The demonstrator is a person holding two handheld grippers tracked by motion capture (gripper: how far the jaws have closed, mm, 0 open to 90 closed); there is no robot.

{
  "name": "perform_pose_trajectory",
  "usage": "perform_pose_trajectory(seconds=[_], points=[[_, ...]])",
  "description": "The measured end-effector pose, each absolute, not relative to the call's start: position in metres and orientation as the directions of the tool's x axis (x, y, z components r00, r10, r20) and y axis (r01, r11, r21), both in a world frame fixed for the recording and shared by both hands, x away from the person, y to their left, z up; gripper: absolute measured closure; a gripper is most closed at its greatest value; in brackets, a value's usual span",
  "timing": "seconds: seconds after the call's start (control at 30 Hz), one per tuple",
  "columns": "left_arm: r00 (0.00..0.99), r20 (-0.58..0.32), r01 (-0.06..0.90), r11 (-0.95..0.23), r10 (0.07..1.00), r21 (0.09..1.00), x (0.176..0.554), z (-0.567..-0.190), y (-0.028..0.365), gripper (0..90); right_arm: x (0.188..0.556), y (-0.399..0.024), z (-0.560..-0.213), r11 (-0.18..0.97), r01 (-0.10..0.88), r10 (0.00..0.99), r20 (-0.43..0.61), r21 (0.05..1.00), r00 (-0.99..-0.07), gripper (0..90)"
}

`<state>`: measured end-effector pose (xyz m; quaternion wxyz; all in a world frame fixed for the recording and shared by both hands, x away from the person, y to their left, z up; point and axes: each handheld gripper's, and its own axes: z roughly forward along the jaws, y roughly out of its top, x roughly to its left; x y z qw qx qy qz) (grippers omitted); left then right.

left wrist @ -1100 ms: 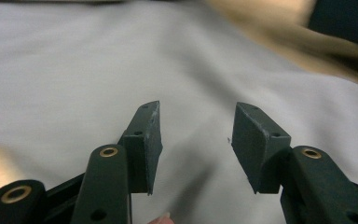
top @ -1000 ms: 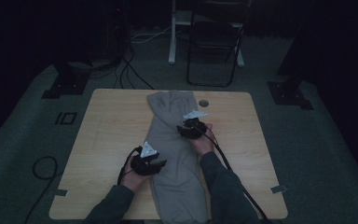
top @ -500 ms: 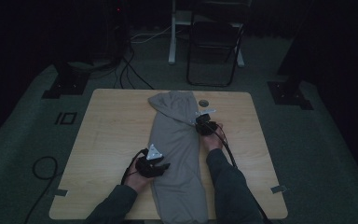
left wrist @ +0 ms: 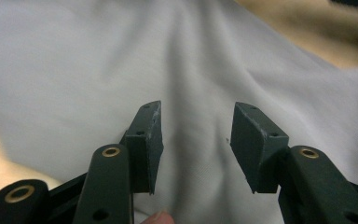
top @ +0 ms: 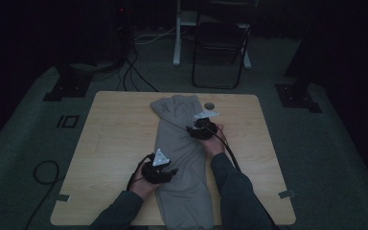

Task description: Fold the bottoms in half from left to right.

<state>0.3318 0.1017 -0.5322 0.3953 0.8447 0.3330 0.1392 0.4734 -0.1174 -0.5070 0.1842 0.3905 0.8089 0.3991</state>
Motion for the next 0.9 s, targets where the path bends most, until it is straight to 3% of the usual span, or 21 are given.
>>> perform_pose_trajectory(seconds=[0.13, 0.2, 0.27, 0.3, 0.43, 0.53, 0.67, 0.77, 0.9], points=[[0.688, -0.020, 0.475, -0.429, 0.726, 0.769, 0.355, -0.532, 0.105, 53.6, 0.477, -0.108, -0.522, 0.410, 0.498, 0.771, 0.002, 0.764, -0.637, 49.7], [0.673, -0.019, 0.495, -0.431, 0.739, 0.754, 0.367, -0.537, 0.103, 53.7, 0.481, -0.108, -0.532, 0.409, 0.529, 0.784, 0.011, 0.743, -0.621, 52.5], [0.672, -0.015, 0.505, -0.443, 0.741, 0.741, 0.374, -0.543, 0.102, 55.8, 0.484, -0.111, -0.540, 0.411, 0.558, 0.806, -0.001, 0.721, -0.592, 62.9], [0.669, -0.021, 0.508, -0.437, 0.743, 0.743, 0.374, -0.543, 0.102, 57.1, 0.485, -0.114, -0.540, 0.382, 0.572, 0.814, 0.029, 0.726, -0.580, 75.1], [0.672, -0.011, 0.503, -0.446, 0.740, 0.740, 0.367, -0.543, 0.102, 65.9, 0.488, -0.124, -0.533, 0.344, 0.604, 0.857, 0.023, 0.719, -0.515, 88.2], [0.690, -0.023, 0.492, -0.445, 0.723, 0.748, 0.356, -0.544, 0.103, 72.3, 0.491, -0.141, -0.529, 0.270, 0.653, 0.887, 0.081, 0.708, -0.455, 88.7], [0.711, -0.019, 0.477, -0.462, 0.703, 0.748, 0.339, -0.544, 0.102, 72.6, 0.487, -0.152, -0.528, 0.261, 0.683, 0.889, 0.107, 0.682, -0.446, 87.3], [0.725, -0.021, 0.467, -0.470, 0.689, 0.749, 0.329, -0.544, 0.101, 72.6, 0.486, -0.158, -0.527, 0.212, 0.706, 0.922, 0.101, 0.675, -0.373, 74.3], [0.739, -0.032, 0.467, -0.476, 0.673, 0.745, 0.318, -0.544, 0.103, 72.6, 0.489, -0.165, -0.520, 0.195, 0.708, 0.947, 0.058, 0.679, -0.316, 67.3]])
